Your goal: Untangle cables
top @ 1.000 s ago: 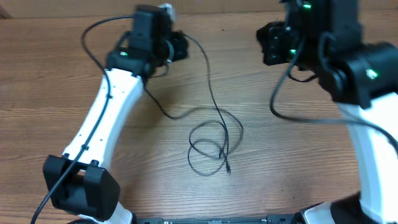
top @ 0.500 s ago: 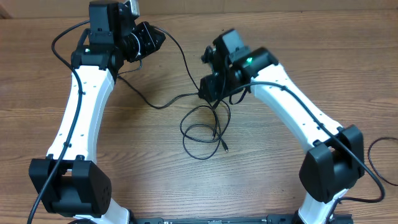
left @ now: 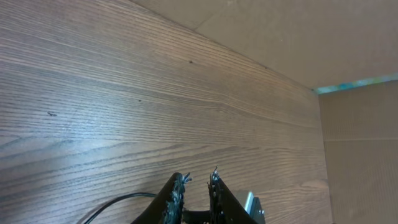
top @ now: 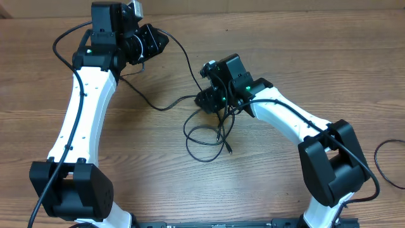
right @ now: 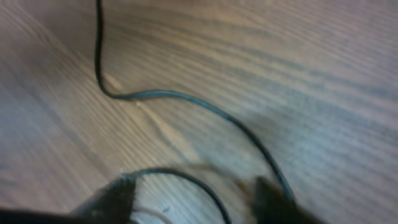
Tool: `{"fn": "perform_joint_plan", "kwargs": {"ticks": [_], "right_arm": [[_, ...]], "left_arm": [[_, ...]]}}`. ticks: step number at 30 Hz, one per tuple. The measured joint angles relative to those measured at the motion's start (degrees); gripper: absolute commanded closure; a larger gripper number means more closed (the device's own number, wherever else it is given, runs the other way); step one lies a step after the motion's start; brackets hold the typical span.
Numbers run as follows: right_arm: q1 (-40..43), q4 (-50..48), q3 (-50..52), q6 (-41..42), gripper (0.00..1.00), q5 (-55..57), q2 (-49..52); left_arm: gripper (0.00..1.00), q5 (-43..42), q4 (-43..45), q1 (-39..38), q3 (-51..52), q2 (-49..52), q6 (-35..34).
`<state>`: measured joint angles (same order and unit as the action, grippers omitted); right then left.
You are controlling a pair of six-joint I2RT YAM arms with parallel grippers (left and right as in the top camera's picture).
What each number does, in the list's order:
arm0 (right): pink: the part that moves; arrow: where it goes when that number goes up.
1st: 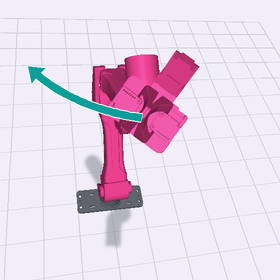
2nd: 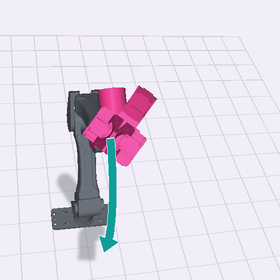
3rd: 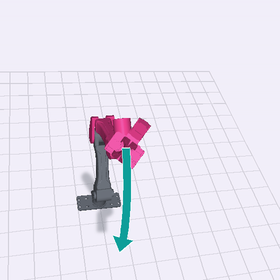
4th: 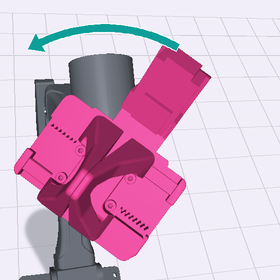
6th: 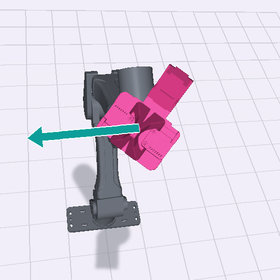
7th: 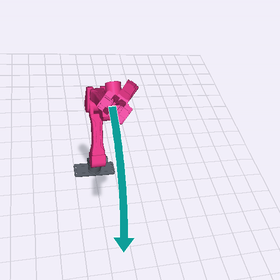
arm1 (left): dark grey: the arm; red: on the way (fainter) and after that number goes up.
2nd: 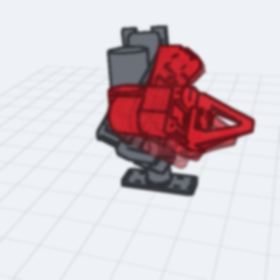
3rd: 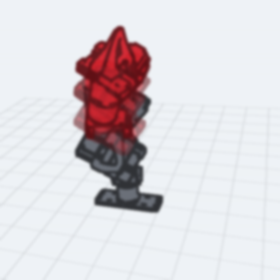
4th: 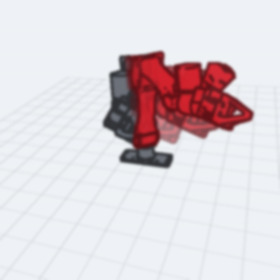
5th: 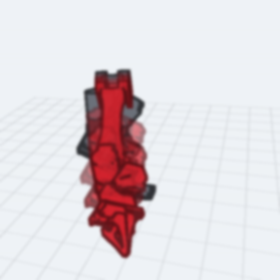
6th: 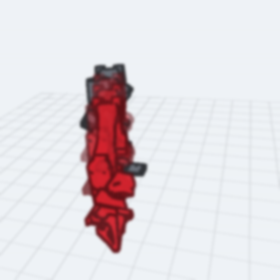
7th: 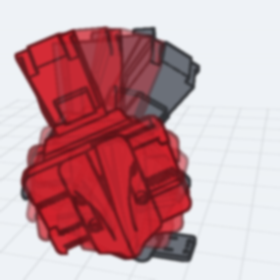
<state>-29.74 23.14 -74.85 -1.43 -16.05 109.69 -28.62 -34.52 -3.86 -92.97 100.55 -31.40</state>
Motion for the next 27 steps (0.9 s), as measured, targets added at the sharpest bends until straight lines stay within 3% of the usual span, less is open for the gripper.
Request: {"fn": "perform_joint_plan", "kwargs": {"ticks": [1, 4, 6, 7, 9, 10, 14, 16, 19, 27], "right_arm": [[0.0, -0.2, 0.0, -0.4, 0.78, 0.0, 0.1], [0.0, 2.5, 0.1, 0.0, 0.94, -0.3, 0.4], [0.0, 5.2, 0.2, 0.2, 0.96, -2.5, 0.7], [0.0, 5.8, 0.2, 0.5, 0.96, -4.4, 0.7], [0.0, 7.3, 0.2, 1.4, 0.96, -8.5, 0.7], [0.1, 8.6, -0.2, 1.9, 0.96, -10.8, 0.7], [0.8, 20.5, -7.4, 3.8, 0.96, -17.8, 0.7], [2.5, 29.7, -19.2, 4.4, 0.96, -19.9, 0.4], [4.8, 35.2, -33.4, 4.6, 0.96, -20.8, -0.3], [6.8, 38.4, -54.6, 4.7, 0.96, -21.7, -2.9]], "left_arm": [[0.82, -0.1, 0.0, 0.0, 0.0, 0.0, 0.0], [0.82, -0.1, 0.0, 0.2, 0.0, 0.0, 0.0], [0.74, -0.1, -0.2, 0.5, 0.0, 0.0, 0.0], [0.62, -0.2, -0.2, 0.9, 0.0, 0.0, 0.0], [0.09, -0.1, -0.2, 1.6, 0.0, 0.0, 0.3], [0.00, 0.0, -0.4, 1.9, 0.0, 0.0, 0.5], [0.00, 2.3, -5.4, 2.5, -0.1, 0.0, 0.3], [0.00, 3.2, -8.3, 2.6, -0.2, 0.0, 0.3], [0.00, 3.5, -11.9, 2.6, -0.2, -0.1, 0.3], [0.00, -0.6, -20.9, 0.5, -0.2, -0.1, 0.2]]}}
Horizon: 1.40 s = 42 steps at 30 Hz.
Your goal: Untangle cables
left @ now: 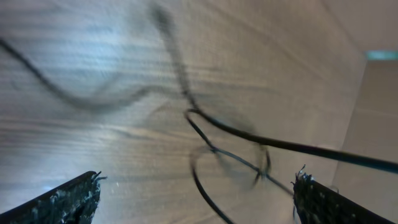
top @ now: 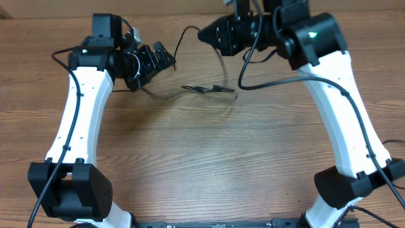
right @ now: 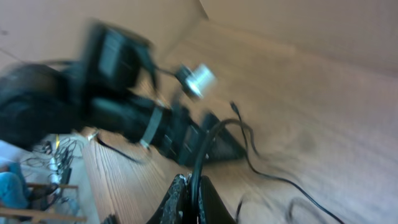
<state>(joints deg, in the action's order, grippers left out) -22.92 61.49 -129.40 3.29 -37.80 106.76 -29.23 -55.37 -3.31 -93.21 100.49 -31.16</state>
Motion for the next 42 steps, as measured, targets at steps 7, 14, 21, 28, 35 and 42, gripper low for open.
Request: {"fn": "perform_joint_plan", "kwargs": {"ticks": [7, 14, 21, 28, 35, 42], "right_arm": [[0.0, -2.1, -4.2, -0.1, 0.96, 3.2, -0.1], [1.0, -14.6, -8.4, -6.4, 0.96, 26.8, 0.0], [14.2, -34.2, -15.2, -25.1, 0.96, 46.9, -0.3], [30.8, -37.0, -0.2, -33.8, 0.96, 39.9, -0.1], [46.0, -52.7, 10.9, -39.6, 0.96, 44.4, 11.5], [56.2, -53.3, 10.9, -33.8, 0.96, 42.5, 19.3]], "left_arm": [[0.00, -0.3, -1.0, -3.8, 0.1, 0.0, -0.5], [0.00, 9.0, -1.7, -11.3, 0.1, 0.0, -0.5], [0.00, 16.3, -1.7, -12.1, 0.2, 0.0, -0.5], [0.00, 17.5, -1.7, -12.1, 0.2, 0.0, -0.5], [0.00, 17.6, -1.7, -12.1, 0.2, 0.0, -0.5], [0.00, 17.6, -1.7, -12.1, 0.2, 0.0, -0.5]]}}
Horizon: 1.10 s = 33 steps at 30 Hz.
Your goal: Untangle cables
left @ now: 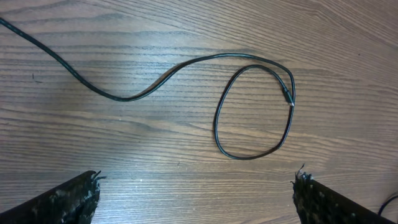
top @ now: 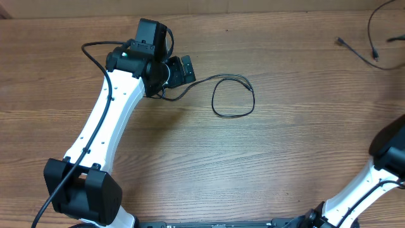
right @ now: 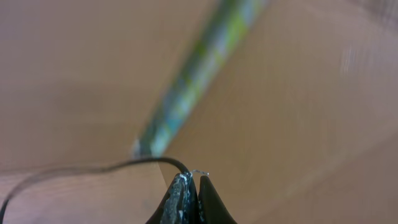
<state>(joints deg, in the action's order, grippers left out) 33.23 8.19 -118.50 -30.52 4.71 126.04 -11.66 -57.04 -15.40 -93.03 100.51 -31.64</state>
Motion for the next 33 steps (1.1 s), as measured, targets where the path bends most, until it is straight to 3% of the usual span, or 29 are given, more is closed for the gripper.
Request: {"fn": "perform_joint_plan", "kwargs": {"ticks": [8, 9, 10, 11, 13, 16, 24, 29, 33], "right_arm": [[7.0, 7.8, 0.0, 14.1, 0.93, -0.5, 11.7], [7.2, 9.7, 0.0, 15.8, 0.83, -0.8, 13.1], [7.3, 11.3, 0.0, 17.3, 0.58, -1.2, 14.1], [7.2, 12.1, 0.0, 18.3, 0.45, -1.7, 14.6], [6.9, 14.2, 0.0, 21.7, 0.23, -3.0, 14.6], [6.4, 17.4, -0.4, 24.9, 0.00, -5.0, 14.6], [5.2, 19.4, -1.7, 30.1, 0.00, -14.8, 2.8], [2.8, 29.0, -5.2, 30.5, 0.00, -5.9, -7.9], [2.6, 38.3, -4.2, 30.6, 0.00, -1.9, -8.5]], "left_arm": [[0.01, 0.0, 0.0, 0.0, 0.0, 0.0, 0.0], [0.01, 0.0, 0.0, 0.0, 0.0, 0.0, 0.0], [0.00, 0.0, 0.0, 0.0, 0.0, 0.0, 0.0], [0.00, 0.0, 0.0, 0.0, 0.0, 0.0, 0.0], [0.00, 0.0, 0.0, 0.0, 0.0, 0.0, 0.0], [0.00, 0.0, 0.0, 0.0, 0.0, 0.0, 0.0], [0.00, 0.0, 0.0, 0.0, 0.0, 0.0, 0.0], [0.00, 0.1, 0.0, 0.0, 0.0, 0.0, 0.0], [0.00, 0.2, 0.0, 0.0, 0.0, 0.0, 0.0]]}}
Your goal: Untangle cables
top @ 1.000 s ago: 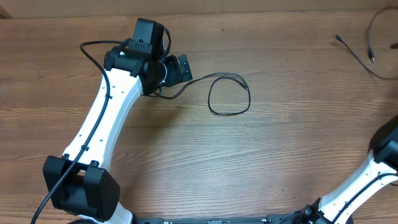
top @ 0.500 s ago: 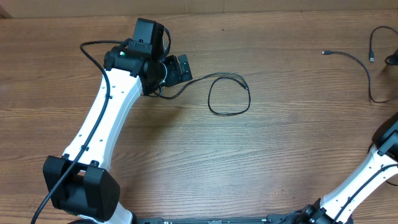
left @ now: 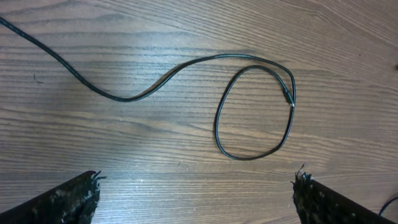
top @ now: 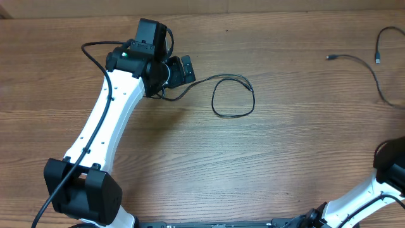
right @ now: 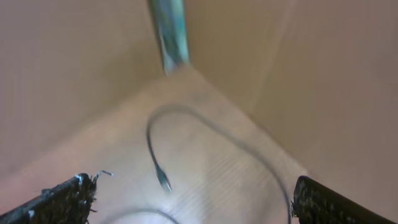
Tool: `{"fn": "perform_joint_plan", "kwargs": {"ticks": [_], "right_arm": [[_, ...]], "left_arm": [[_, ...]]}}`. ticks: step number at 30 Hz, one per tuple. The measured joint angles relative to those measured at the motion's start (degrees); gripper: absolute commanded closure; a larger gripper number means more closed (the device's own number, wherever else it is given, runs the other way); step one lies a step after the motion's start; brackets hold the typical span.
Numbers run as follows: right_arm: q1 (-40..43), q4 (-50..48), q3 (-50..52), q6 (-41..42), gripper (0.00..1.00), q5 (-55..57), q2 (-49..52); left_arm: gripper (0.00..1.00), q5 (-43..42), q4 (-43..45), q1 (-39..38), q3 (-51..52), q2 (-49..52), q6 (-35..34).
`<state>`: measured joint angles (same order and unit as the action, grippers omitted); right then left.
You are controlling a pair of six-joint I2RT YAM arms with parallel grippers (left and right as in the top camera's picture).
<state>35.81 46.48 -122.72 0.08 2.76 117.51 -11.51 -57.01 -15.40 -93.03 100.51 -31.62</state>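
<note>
One black cable (top: 233, 95) lies on the wooden table in a loose loop, its tail running under my left gripper (top: 183, 68). In the left wrist view that loop (left: 255, 112) lies ahead of the left gripper (left: 196, 180), which is open and empty. A second black cable (top: 370, 69) lies apart at the far right, one plug (top: 329, 57) pointing left. My right gripper (right: 193, 183) is open and holds nothing. It is out of the overhead view, and a blurred cable with a plug (right: 163, 180) lies in front of it.
A cardboard wall (top: 253, 5) runs along the back of the table, and cardboard walls (right: 323, 74) meet in a corner ahead of the right wrist. Part of the right arm (top: 392, 164) shows at the lower right edge.
My right gripper was shut on the second cable and is now open. That cable now lies on the table at the far right, shifted a little. The left arm and the loop are unchanged.
Both cables lay tangled mid-table, my left gripper shut at the back and my right gripper low over the tangle. Then the right gripper held one cable up at the back and the left was open. Later the cables lay apart; now the right one is let go.
</note>
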Motion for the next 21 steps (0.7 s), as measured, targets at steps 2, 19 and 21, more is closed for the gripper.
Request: {"fn": "perform_joint_plan", "kwargs": {"ticks": [2, 19, 21], "right_arm": [[0.0, 3.6, 1.4, 0.2, 0.00, -2.7, 1.6], [-35.3, 26.1, 3.2, 4.2, 0.00, -21.2, 4.0], [-39.3, 25.1, 3.2, 9.0, 0.00, -21.7, 4.0]], "left_arm": [[0.01, 0.0, 0.0, 0.0, 0.0, 0.0, 0.0], [0.00, 0.0, 0.0, 0.0, 0.0, 0.0, 0.0], [0.00, 0.0, 2.3, 0.0, 0.0, 0.0, 0.0]]}}
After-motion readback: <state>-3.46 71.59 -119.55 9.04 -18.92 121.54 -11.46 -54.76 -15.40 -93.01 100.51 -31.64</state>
